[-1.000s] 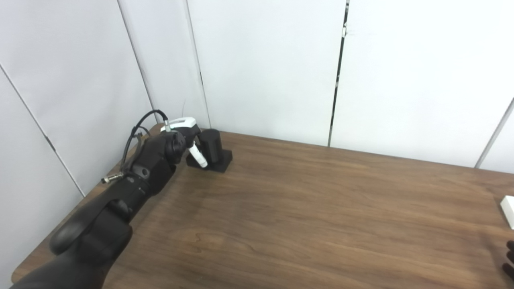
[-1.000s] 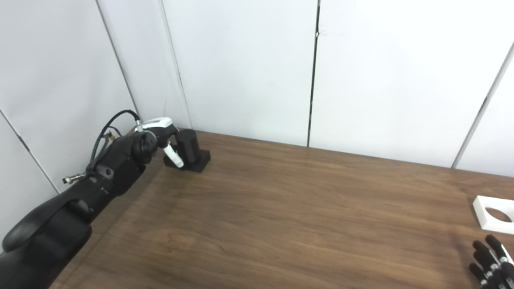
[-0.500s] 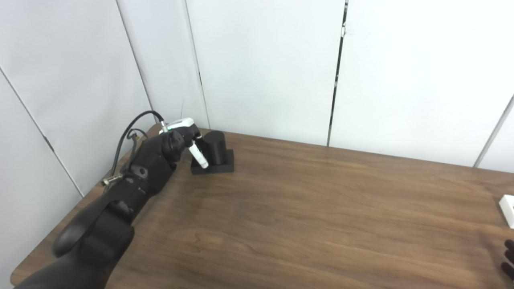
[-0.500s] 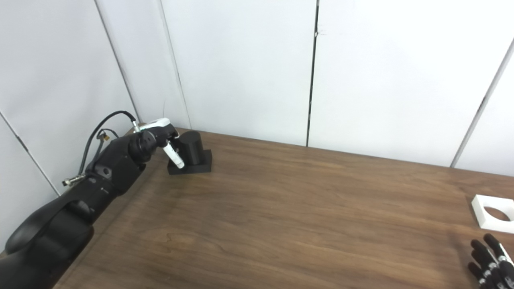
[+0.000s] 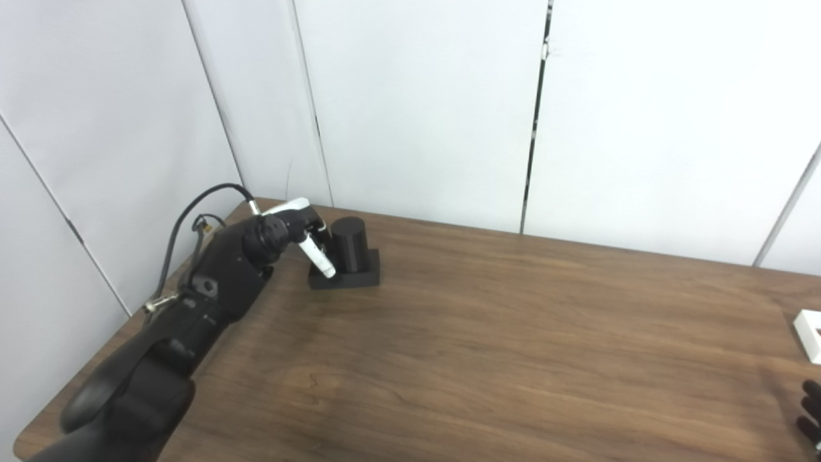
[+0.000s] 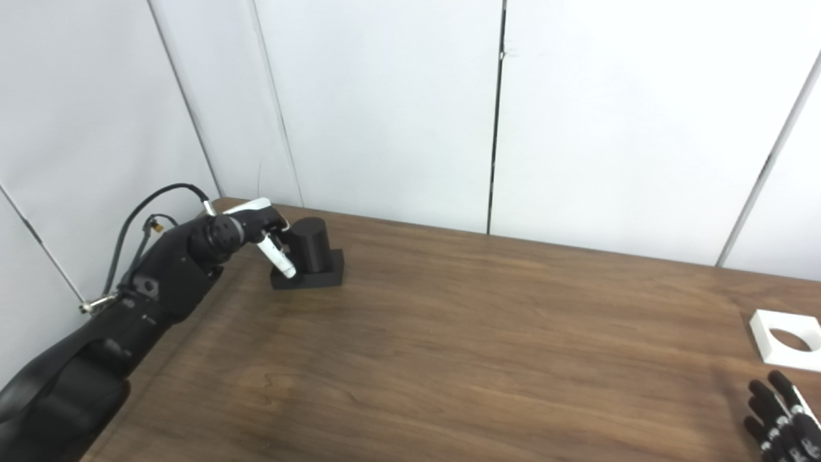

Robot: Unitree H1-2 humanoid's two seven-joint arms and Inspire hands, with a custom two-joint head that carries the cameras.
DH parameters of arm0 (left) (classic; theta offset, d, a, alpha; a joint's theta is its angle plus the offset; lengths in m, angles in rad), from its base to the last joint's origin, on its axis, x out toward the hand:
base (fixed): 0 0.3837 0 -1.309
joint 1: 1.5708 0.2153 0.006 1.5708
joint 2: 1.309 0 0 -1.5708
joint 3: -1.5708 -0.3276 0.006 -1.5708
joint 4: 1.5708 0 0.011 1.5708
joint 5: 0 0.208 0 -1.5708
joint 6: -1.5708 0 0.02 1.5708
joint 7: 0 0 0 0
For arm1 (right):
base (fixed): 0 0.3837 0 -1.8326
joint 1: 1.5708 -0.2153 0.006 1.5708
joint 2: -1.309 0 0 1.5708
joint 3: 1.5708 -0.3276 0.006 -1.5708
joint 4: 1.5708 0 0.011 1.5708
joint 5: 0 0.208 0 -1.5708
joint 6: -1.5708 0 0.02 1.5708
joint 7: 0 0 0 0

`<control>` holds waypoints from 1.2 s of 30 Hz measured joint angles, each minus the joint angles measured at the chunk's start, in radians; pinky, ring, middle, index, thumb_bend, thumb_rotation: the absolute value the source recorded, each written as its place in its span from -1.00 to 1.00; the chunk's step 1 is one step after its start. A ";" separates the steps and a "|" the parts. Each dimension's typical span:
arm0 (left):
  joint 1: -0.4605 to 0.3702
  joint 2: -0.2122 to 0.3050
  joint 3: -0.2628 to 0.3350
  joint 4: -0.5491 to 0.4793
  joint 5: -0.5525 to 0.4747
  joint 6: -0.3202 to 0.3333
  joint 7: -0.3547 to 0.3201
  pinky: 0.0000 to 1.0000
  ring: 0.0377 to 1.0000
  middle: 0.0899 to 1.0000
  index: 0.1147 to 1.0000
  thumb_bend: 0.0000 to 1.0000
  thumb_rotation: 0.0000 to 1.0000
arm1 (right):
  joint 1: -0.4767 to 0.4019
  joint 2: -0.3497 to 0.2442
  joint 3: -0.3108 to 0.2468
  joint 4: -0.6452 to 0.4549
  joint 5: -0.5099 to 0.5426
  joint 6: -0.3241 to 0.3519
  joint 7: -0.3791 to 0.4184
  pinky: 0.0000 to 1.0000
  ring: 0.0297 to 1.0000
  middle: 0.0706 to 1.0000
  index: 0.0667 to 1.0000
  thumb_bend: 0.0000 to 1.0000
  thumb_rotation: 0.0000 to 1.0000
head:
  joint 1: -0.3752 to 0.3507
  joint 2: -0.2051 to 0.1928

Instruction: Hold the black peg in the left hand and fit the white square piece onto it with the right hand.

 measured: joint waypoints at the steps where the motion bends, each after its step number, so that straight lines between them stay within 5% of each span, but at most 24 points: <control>1: 0.004 0.001 0.003 -0.005 -0.001 0.002 -0.001 0.99 0.82 0.63 -0.17 0.04 -0.90 | -0.001 0.002 0.001 0.000 0.000 0.002 -0.003 1.00 1.00 0.93 1.00 0.32 1.00 | 0.000 0.000; 11: 0.041 0.004 0.031 -0.062 0.023 0.011 -0.016 0.84 0.76 0.61 -0.16 0.04 -0.90 | -0.006 0.018 0.004 -0.001 -0.002 0.004 -0.022 1.00 1.00 0.91 1.00 0.32 1.00 | -0.008 0.000; 21: 0.046 0.003 0.041 -0.102 0.078 0.014 -0.118 0.97 0.86 0.72 -0.15 0.05 -0.87 | -0.008 0.018 0.004 -0.005 -0.001 0.018 -0.031 1.00 1.00 0.92 1.00 0.38 0.99 | -0.008 0.002; 36: 0.039 -0.017 0.023 -0.099 0.151 0.013 -0.120 0.79 0.71 0.59 -0.15 0.04 -0.89 | -0.011 0.012 0.002 -0.008 -0.001 0.027 -0.031 1.00 1.00 0.92 1.00 0.36 1.00 | -0.006 0.012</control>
